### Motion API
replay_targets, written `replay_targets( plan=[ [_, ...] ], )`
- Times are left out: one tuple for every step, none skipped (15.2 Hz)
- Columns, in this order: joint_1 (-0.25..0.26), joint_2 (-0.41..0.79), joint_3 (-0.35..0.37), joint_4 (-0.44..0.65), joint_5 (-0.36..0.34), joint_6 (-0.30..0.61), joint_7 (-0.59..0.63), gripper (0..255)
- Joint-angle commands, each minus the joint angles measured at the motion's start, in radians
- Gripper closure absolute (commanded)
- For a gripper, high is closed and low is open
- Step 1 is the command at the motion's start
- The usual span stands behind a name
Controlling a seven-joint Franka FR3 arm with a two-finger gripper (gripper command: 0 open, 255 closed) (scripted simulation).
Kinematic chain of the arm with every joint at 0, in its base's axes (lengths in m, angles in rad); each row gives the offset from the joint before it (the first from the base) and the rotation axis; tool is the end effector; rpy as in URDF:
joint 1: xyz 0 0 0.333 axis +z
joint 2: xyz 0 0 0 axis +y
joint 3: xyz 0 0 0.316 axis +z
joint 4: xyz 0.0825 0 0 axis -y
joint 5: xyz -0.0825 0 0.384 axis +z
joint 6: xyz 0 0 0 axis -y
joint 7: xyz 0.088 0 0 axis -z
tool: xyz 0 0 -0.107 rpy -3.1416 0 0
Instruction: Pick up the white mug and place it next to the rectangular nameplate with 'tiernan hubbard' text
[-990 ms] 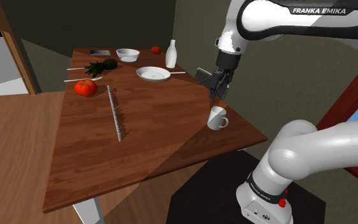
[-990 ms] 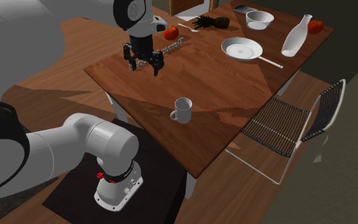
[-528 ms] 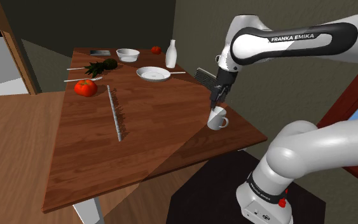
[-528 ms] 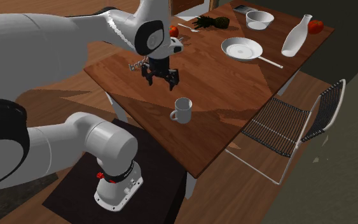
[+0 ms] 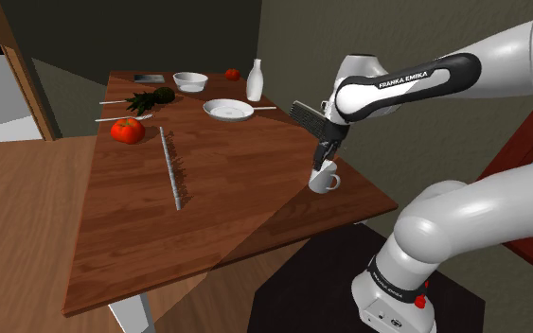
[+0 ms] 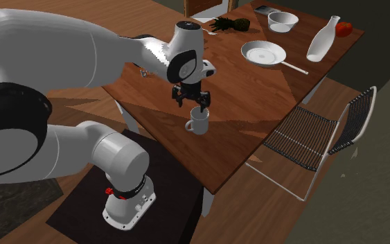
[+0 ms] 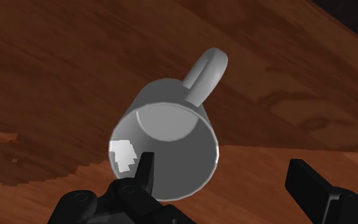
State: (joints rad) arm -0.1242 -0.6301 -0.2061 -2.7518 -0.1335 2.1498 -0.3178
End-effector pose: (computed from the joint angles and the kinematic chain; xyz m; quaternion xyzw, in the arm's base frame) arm 0.3244 -0.1113 0.3974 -0.9988 -0.0485 -0.0119 0.0007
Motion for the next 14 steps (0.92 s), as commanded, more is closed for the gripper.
replay_targets(
  plan=[
    [-0.001,0.020,-0.005,-0.021,-0.004,0.043,-0.002,0],
    [-0.001,0.029,-0.007,-0.029,-0.005,0.060,-0.002,0],
    [-0.001,0.039,-0.009,-0.037,-0.006,0.078,-0.002,0],
    [-0.001,0.049,-0.011,-0.045,-0.007,0.095,-0.002,0],
    [-0.001,0.059,-0.013,-0.052,-0.008,0.113,-0.002,0],
    [-0.001,0.065,-0.014,-0.057,-0.008,0.124,-0.002,0],
    [-0.001,0.065,-0.014,-0.057,-0.008,0.124,-0.002,0],
    [-0.001,0.065,-0.014,-0.057,-0.008,0.124,-0.002,0],
    [-0.001,0.065,-0.014,-0.057,-0.008,0.124,-0.002,0],
    [-0.001,0.065,-0.014,-0.057,-0.008,0.124,-0.002,0],
    [-0.001,0.065,-0.014,-0.057,-0.008,0.124,-0.002,0],
    [-0.001,0.065,-0.014,-0.057,-0.008,0.124,-0.002,0],
    [-0.001,0.065,-0.014,-0.057,-0.008,0.123,-0.002,0],
    [-0.001,0.065,-0.014,-0.057,-0.008,0.123,-0.002,255]
  ],
)
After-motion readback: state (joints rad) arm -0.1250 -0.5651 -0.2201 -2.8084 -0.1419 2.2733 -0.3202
